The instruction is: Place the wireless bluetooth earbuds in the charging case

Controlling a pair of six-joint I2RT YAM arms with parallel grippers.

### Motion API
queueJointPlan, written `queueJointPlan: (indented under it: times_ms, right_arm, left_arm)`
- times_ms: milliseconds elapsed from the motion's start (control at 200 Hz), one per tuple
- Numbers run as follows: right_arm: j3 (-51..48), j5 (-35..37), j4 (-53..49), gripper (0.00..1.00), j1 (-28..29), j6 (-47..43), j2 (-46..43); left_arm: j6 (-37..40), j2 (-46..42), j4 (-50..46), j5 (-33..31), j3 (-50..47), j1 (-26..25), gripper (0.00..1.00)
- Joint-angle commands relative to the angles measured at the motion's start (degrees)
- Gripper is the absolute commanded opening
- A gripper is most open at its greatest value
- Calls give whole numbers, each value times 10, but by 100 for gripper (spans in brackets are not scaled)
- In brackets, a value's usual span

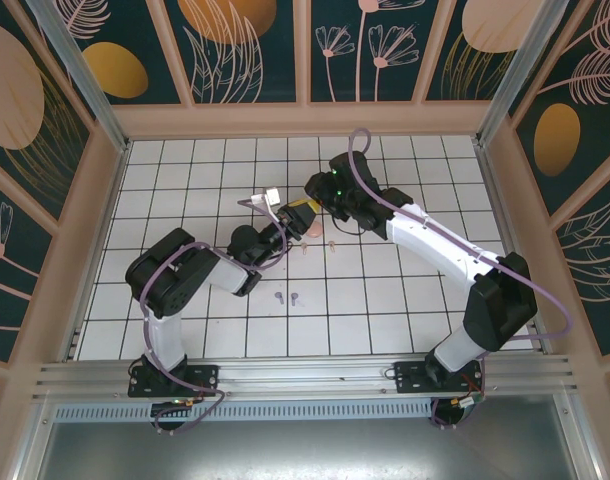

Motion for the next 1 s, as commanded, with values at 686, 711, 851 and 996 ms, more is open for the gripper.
queueJointPlan:
  times_ms: [686,711,851,996]
  right_arm:
    - [-7,-37,45,69,-28,8,-38]
    - [-6,-37,45,70,-31,6,-44]
    - [-22,-24,27,71,-45,-16,-85]
    - [-93,-28,27,71,-71,-55,-140]
  left_arm:
    - [-26,17,82,-32,-7,-10,0]
    - [-27,17,82,-31,-8,-10,0]
    - [-25,10,78,-24,-23,-8,0]
    - [-14,-11,42,41,-32,6,0]
